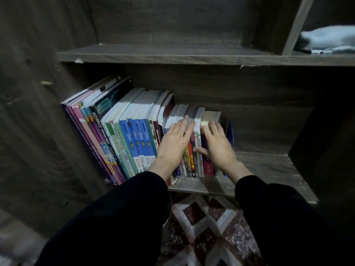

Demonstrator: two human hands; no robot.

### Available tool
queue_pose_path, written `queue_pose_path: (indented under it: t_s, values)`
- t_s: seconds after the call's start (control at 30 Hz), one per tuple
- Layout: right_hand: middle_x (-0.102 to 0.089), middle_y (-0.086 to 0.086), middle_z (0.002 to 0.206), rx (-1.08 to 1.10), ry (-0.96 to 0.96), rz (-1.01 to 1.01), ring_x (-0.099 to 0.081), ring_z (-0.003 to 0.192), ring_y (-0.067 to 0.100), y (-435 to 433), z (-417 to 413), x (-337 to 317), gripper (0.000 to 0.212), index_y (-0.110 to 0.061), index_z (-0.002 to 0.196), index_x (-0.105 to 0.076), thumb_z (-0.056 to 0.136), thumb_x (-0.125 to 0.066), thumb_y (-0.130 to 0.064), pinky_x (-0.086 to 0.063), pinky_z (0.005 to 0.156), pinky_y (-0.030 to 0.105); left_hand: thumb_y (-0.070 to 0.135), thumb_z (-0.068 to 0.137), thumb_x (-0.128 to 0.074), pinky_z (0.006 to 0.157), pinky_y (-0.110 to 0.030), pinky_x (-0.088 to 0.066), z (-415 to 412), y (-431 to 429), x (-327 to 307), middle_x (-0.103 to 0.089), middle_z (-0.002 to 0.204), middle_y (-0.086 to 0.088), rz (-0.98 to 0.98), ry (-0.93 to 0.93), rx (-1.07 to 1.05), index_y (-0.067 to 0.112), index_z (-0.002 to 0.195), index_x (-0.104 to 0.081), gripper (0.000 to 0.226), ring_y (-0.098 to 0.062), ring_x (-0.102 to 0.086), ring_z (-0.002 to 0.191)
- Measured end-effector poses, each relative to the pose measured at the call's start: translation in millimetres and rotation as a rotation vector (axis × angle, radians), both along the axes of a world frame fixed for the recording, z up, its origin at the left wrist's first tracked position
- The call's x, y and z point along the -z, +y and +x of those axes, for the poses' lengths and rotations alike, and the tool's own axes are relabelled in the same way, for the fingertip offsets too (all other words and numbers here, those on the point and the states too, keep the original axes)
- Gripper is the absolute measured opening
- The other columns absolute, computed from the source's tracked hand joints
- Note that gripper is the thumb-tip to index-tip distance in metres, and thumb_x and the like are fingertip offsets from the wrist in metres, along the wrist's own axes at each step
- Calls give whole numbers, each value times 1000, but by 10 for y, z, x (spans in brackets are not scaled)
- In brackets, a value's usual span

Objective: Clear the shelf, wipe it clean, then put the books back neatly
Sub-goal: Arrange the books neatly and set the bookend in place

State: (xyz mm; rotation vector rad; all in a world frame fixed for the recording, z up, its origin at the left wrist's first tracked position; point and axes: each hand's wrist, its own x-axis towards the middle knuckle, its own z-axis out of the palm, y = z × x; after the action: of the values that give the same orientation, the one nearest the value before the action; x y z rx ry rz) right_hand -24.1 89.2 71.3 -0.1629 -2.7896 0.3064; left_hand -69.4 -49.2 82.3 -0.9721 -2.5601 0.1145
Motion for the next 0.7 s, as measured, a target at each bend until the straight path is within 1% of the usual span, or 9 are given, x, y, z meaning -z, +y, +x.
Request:
queue_pose_path:
  t_s: [0.07, 0.13, 0.27, 0.33, 0.4, 0.47, 0.5, 0.57, 0.7]
  values:
    - [-21, 17, 153, 31, -8, 9, -10, 145, 33, -16, 7, -1, 74, -10, 140, -33, 83, -64, -45, -26, 112, 38, 27, 84, -70, 118, -31, -9, -9, -11, -5, 0, 160, -13, 17, 7, -3, 9, 151, 9, 105, -24, -14, 146]
    - [-20, 18, 154, 51, -2, 1, -9, 145, 33, -30, 15, 2, 73, -10, 140, -34, 83, -64, -44, -28, 112, 39, 25, 86, -68, 118, -31, -8, 3, -8, -3, -2, 160, -13, 26, 19, -8, 9, 150, 10, 103, -22, -13, 146]
    - [-18, 18, 155, 70, 4, -27, -7, 146, 33, -62, 27, 2, 70, -11, 139, -34, 84, -65, -42, -25, 113, 39, 24, 86, -67, 119, -31, -7, 48, -5, -2, -6, 159, -13, 47, 30, -14, 7, 151, 6, 99, -22, -13, 146]
    - [-23, 17, 152, 55, 4, -9, -10, 145, 32, -55, 22, -12, 72, -10, 139, -34, 84, -66, -43, -22, 115, 37, 23, 86, -67, 118, -30, -6, 62, -4, -4, -8, 159, -13, 53, 41, -18, 7, 151, 5, 98, -22, -14, 146]
    - [-28, 16, 148, 17, 5, -2, -15, 143, 31, -51, 11, -34, 80, -10, 142, -29, 82, -69, -43, -16, 116, 36, 22, 87, -67, 118, -29, -5, 66, -4, -6, -11, 158, -12, 68, 38, -17, 6, 151, 2, 95, -21, -14, 146]
    - [-25, 14, 150, -8, -22, -50, -12, 144, 31, -40, -4, -64, 94, -10, 148, -18, 80, -72, -41, -12, 118, 36, 21, 87, -66, 118, -30, -4, 65, -2, -11, -13, 158, -11, 74, 34, -15, 6, 151, -2, 91, -21, -13, 146]
    - [-22, 14, 152, -14, -44, -58, -9, 145, 31, -30, -9, -77, 96, -10, 150, -15, 80, -73, -41, -10, 119, 36, 21, 87, -65, 118, -31, -4, 65, -1, -11, -13, 158, -12, 67, 32, -14, 6, 151, -4, 90, -22, -13, 146]
    - [-17, 13, 155, -17, -92, -43, -5, 146, 30, 3, -20, -95, 94, -10, 150, -15, 81, -72, -37, -9, 119, 35, 19, 88, -64, 118, -31, -3, 60, 7, -5, -13, 158, -12, 61, 28, -14, 5, 151, -5, 87, -22, -13, 146]
    - [-22, 12, 152, -64, -157, -74, -13, 144, 29, 74, -50, -222, 92, -11, 149, -22, 77, -77, -28, -17, 119, 37, 11, 86, -64, 118, -30, -3, 39, 15, 13, -16, 158, -11, 79, 18, -23, 7, 151, -9, 85, -21, -15, 146]
